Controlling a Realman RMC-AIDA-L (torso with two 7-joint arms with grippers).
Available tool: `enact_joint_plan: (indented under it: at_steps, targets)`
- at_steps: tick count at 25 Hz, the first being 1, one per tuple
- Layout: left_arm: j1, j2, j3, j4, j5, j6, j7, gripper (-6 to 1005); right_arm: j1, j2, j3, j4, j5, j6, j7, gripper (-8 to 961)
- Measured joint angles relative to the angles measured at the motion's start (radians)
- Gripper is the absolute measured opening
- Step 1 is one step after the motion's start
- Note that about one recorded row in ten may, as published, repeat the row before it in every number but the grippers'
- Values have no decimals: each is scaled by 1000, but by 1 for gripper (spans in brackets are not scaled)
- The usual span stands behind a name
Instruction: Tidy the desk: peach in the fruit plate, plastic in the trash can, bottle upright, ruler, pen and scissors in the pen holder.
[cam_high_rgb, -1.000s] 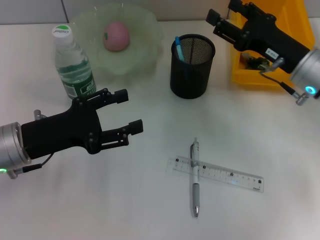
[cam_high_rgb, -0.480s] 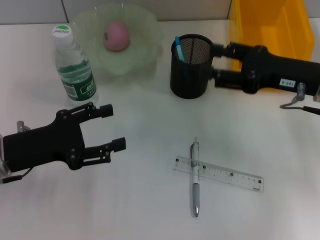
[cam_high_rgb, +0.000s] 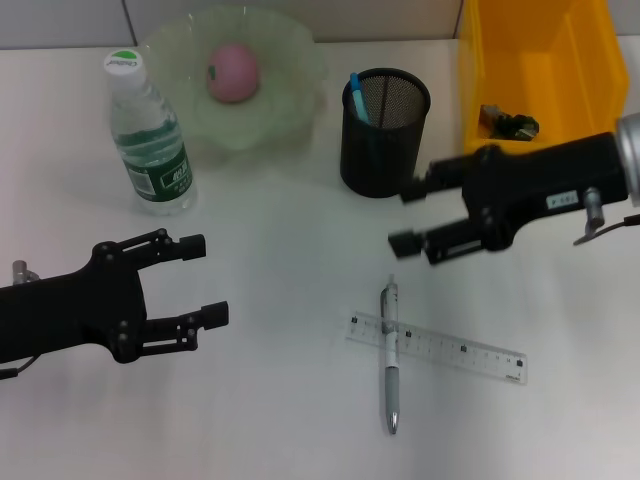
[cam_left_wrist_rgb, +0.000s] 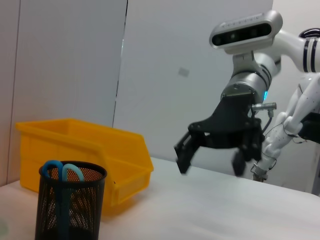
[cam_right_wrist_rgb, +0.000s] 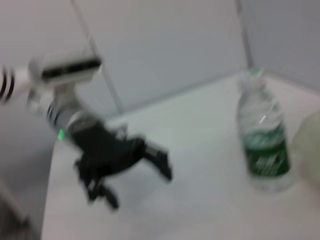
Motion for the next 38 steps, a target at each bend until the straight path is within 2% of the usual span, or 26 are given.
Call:
enact_joint_plan:
  at_steps: [6,10,14,16,19,31,38]
  targets:
    - [1,2,0,1,24,-4,12,829,85,4,-189,-42,-151,9,82,762]
    - [-3,3,0,2,48,-5,12,829,116,5,-257,-45,-179,31,112,761]
    - [-6,1,-1,8,57,-11,12,829,162,8,-384,-43,-228,95,163,761]
    - [-6,-2,-5,11,57,-15,12,829,168,9,-407,-41,-233,105,170,761]
    - [-6,-5,-8,11,57,-19,12,829,185,11,-498,-37,-239,144,195,761]
    - [-7,-11,-9,11,51,-29,12,829,187,17,-647,-37,-234,226,216,760]
    - [-7,-16,-9,11,55,-40,12,829,187,18,-699,-36,-232,263,224,759]
